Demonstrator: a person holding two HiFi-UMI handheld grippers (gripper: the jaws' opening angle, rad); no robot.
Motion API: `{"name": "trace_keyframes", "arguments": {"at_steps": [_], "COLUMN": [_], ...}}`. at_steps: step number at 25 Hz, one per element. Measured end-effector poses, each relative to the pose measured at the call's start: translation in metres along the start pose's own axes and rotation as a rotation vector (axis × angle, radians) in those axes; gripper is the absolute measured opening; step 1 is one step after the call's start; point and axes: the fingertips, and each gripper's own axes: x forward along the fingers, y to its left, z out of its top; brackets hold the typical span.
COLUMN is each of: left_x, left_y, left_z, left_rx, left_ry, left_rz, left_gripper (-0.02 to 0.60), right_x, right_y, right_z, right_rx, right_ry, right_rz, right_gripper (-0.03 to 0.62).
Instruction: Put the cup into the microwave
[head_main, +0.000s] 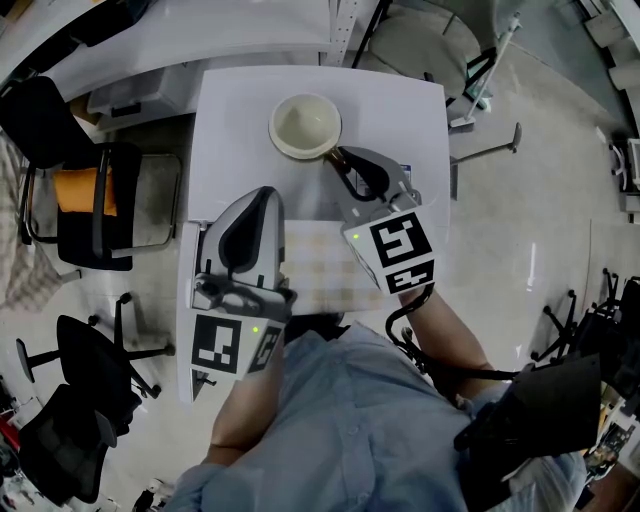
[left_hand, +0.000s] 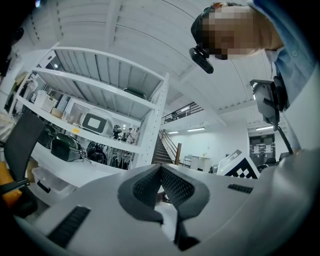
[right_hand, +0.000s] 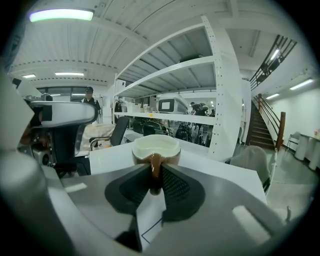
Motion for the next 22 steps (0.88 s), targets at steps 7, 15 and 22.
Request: {"name": "trace_keyframes", "arguments": {"at_steps": [7,15,22], "left_x": [-0.006,-0.007,-0.004], "left_y": [-0.002,-0.004,-0.007], "left_z": [0.005,0.005,0.003], "left_rx": [0.009,0.01,-0.005], "left_ry": [-0.011,-0.017,-0.021], "left_rz": [0.009,0.005,-0.007], "left_gripper": [0.005,0.005,0.005], "right_x": [-0.009,-0.014,-0.015], "right_y": [0.0,0.005,0.004], "right_z": [0.016,0.003,-0.006], "right_rx": [-0.006,-0.017,0.001], "right_ry": [-0.089,0.004,0.119], "right_rz": [-0.015,0.023,0.013], "right_gripper": [0.057,0.061,0.067]}}
